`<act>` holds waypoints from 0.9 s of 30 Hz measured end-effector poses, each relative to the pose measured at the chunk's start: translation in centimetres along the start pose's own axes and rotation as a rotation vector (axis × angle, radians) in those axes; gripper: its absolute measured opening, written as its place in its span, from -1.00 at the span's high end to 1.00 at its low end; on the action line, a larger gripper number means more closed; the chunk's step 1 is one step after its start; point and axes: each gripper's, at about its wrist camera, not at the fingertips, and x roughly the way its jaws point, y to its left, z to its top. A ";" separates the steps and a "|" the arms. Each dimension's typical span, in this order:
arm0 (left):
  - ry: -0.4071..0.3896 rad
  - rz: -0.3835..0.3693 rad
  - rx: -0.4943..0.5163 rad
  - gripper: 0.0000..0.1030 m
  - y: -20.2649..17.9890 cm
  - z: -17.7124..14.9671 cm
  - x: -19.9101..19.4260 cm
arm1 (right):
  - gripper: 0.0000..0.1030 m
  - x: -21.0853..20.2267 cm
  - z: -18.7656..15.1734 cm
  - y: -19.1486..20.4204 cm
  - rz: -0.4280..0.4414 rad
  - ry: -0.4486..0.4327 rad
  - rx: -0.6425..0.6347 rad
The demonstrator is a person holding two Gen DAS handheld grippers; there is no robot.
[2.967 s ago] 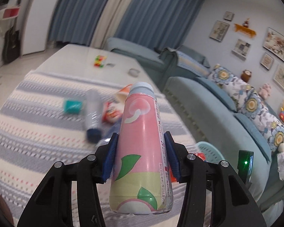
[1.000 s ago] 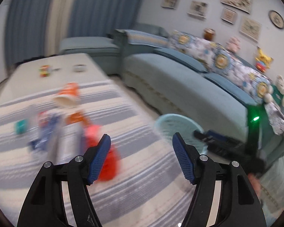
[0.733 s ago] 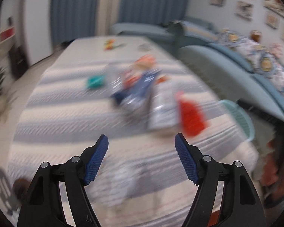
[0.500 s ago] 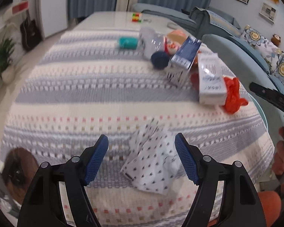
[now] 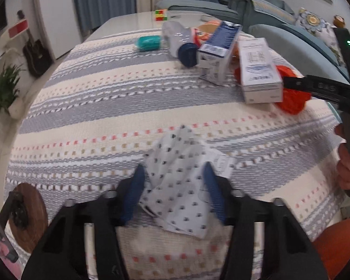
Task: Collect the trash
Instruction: 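Grasp the red plastic bag with the right tool while the left tool grasps the white patterned paper, then release the red bag and white paper into the blue basket with both tools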
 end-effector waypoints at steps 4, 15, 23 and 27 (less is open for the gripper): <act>-0.004 -0.040 0.041 0.88 -1.1 0.0 -0.4 | 0.14 -0.4 -0.2 0.4 -0.008 -0.009 -0.023; -0.165 -0.153 0.034 0.93 -2.6 2.0 -4.6 | 0.63 -5.4 -0.1 -0.9 -0.044 -0.129 -0.034; -0.284 -0.262 0.073 0.93 -6.2 6.3 -7.4 | 0.64 -11.7 1.2 -4.8 -0.109 -0.266 0.014; -0.323 -0.305 0.125 0.93 -9.3 8.4 -8.3 | 0.64 -14.7 1.5 -7.4 -0.151 -0.328 0.054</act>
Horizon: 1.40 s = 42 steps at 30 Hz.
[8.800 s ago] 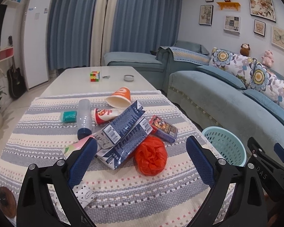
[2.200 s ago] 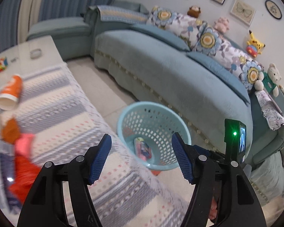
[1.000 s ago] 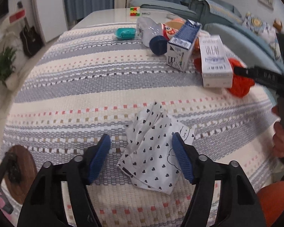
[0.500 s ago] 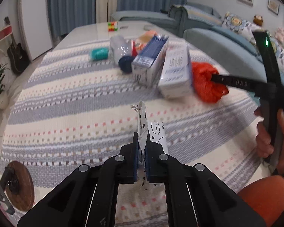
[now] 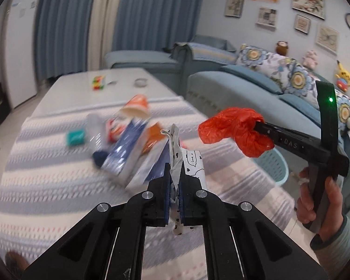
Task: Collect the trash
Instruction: 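Release the red bag and white paper into the blue basket with both tools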
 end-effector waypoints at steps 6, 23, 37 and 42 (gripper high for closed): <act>-0.036 -0.062 0.085 0.93 -5.1 3.9 3.1 | 0.64 -2.7 0.8 -5.8 -0.089 -0.064 0.073; 0.140 -0.275 0.173 0.92 -19.2 6.9 19.3 | 0.63 0.8 -5.1 -22.3 -0.339 0.095 0.371; 0.328 -0.341 0.125 0.20 -21.3 2.7 27.2 | 0.42 6.3 -10.8 -25.9 -0.311 0.276 0.518; 0.306 -0.346 0.113 0.08 -20.5 3.4 26.2 | 0.03 5.1 -10.2 -25.6 -0.309 0.228 0.507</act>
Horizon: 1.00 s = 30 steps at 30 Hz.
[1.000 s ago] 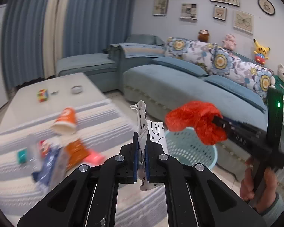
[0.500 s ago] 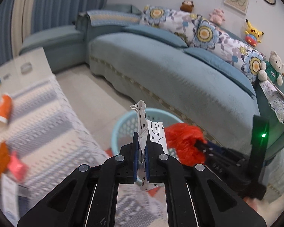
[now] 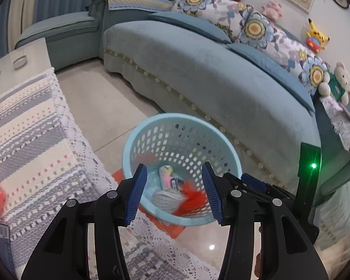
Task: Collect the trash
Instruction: 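Release the red bag and white paper into the blue basket with both tools, then grasp a white milk carton with the right tool while the left tool grasps a navy carton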
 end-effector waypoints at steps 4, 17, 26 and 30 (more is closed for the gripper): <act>-0.037 -0.014 -0.011 0.02 0.1 0.6 -1.6 | 0.03 -1.0 0.5 0.5 0.002 -0.020 -0.010; -0.227 -0.002 -0.012 0.02 0.9 0.3 -14.6 | 0.03 -10.4 0.5 10.3 0.105 -0.172 -0.193; -0.364 0.179 -0.117 0.02 8.5 -3.5 -26.3 | -0.05 -13.6 -3.9 23.2 0.273 -0.162 -0.373; -0.368 0.245 -0.225 0.02 14.0 -6.2 -29.4 | -0.21 -11.3 -6.9 28.4 0.303 -0.050 -0.400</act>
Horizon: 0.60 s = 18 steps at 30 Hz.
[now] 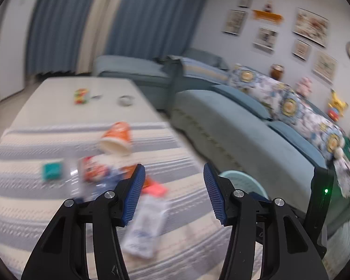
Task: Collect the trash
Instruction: 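Grasp a white milk carton with the right tool while the left tool grasps a navy carton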
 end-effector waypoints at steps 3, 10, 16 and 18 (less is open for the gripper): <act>0.034 0.043 -0.036 0.02 3.7 -0.8 -0.1 | -0.39 2.8 -1.0 3.0 0.005 0.079 0.012; 0.167 0.046 -0.068 0.02 9.2 -2.8 3.9 | -0.61 8.0 -2.9 6.2 -0.009 0.215 0.095; 0.205 0.020 -0.121 -0.08 11.0 -3.3 6.6 | -0.61 11.5 -3.9 8.1 -0.013 0.322 0.107; 0.219 0.014 -0.109 -0.16 10.9 -3.3 7.3 | -0.61 12.4 -4.3 8.8 -0.036 0.346 0.083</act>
